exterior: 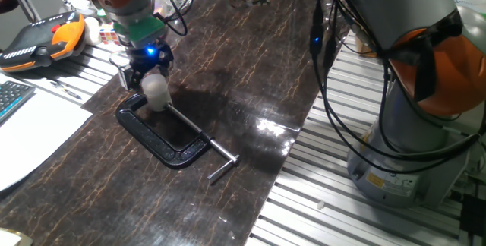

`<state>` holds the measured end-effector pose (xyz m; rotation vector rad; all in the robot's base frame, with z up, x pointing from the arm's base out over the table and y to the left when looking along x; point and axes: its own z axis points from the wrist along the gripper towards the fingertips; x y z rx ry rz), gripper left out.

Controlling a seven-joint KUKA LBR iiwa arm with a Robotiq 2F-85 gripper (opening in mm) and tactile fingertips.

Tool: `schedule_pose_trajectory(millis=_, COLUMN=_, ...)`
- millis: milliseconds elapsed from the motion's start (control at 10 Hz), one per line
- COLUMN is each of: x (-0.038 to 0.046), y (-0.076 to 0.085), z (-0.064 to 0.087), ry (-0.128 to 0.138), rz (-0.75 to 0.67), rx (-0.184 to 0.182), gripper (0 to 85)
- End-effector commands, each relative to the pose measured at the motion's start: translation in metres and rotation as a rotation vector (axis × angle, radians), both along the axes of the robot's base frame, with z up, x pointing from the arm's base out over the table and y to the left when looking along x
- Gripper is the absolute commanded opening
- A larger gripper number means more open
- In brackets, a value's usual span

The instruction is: Screw the lid onto the jar

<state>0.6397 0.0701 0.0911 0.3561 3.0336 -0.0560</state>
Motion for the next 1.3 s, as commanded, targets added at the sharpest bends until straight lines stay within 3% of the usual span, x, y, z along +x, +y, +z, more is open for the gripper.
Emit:
schedule_pose_trajectory(millis=0, x=0.0000, y=-0.0003, z=-0.0002, ry=0.000, rz=0.139, rx=0.000, gripper=85.0)
schedule_pose_trajectory(millis=1200, x=-0.0024, y=-0.0016, z=-0.0040, ry=0.003, rz=0.173, rx=0.003, gripper=83.0)
